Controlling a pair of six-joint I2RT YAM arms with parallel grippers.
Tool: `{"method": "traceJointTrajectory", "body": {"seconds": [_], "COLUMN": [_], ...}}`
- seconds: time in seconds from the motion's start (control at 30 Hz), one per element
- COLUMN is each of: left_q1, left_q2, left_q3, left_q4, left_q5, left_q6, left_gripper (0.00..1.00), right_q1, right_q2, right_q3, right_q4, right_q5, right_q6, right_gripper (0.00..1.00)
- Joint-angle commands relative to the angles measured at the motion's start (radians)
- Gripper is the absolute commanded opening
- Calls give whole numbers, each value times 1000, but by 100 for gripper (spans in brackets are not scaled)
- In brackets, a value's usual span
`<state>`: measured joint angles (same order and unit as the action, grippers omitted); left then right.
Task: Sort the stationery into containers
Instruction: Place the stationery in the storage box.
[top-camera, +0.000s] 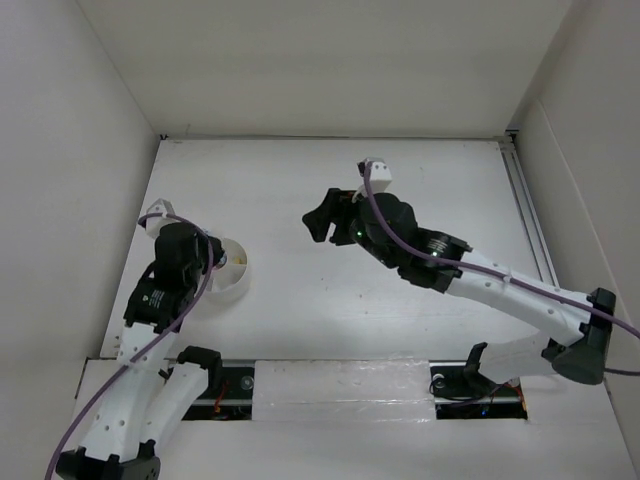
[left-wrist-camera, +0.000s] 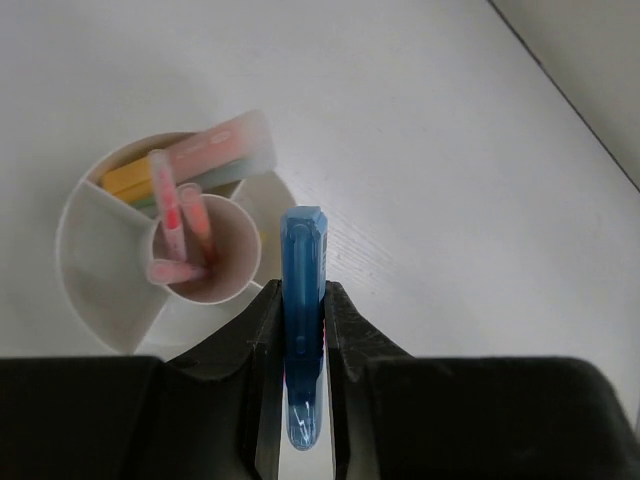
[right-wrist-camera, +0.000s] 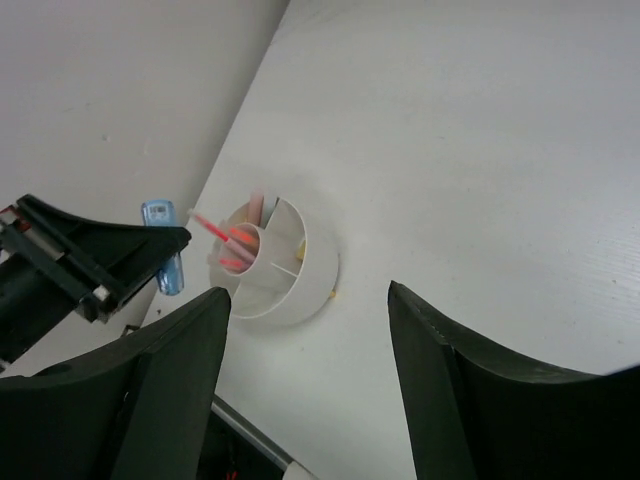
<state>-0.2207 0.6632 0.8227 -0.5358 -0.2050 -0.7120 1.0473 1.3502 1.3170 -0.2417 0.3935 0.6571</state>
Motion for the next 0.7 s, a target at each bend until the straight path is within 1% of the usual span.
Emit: {"method": "traceJointTrajectory", "body": {"seconds": [0.0, 0.03, 0.1, 0.17, 0.23, 0.27, 0.33, 0.5, 0.57, 0.67], "left_q1": [4, 17, 40, 40, 40, 40, 40, 40, 40, 40], "left_q2": [31, 42, 87, 111, 111, 111, 102, 148, 173, 220], "left_q3": [84, 116, 151, 190, 202, 213, 213, 292, 322, 349], "left_q4": [-116, -128, -164, -228, -237, -237, -251, -355, -377, -395], "left_q5": [-184, -200, -221, -221, -221, -200, -191, -195, -195, -229], "left_q6": [-90, -90, -44, -17, -6, -6, 28, 88, 101, 106], "left_gripper": [0, 0, 0, 0, 0, 0, 0, 0, 0, 0], "right_q1": [-9, -9, -18, -18, -29, -39, -40, -72, -105, -150], "right_q2": [-98, -117, -170, -222, -250, -263, -298, -355, -381, -407], "right_q3": [-47, -61, -108, -162, -194, -208, -245, -308, -323, -352], "right_q4": [33, 33, 45, 67, 76, 76, 76, 87, 96, 107], "right_q5": [15, 2, -12, -39, -54, -68, -79, -119, -134, -200], "right_q6": [-45, -45, -57, -67, -76, -76, -88, -120, -129, -129], "right_gripper": [71, 71, 71, 71, 71, 71, 71, 71, 71, 71]}}
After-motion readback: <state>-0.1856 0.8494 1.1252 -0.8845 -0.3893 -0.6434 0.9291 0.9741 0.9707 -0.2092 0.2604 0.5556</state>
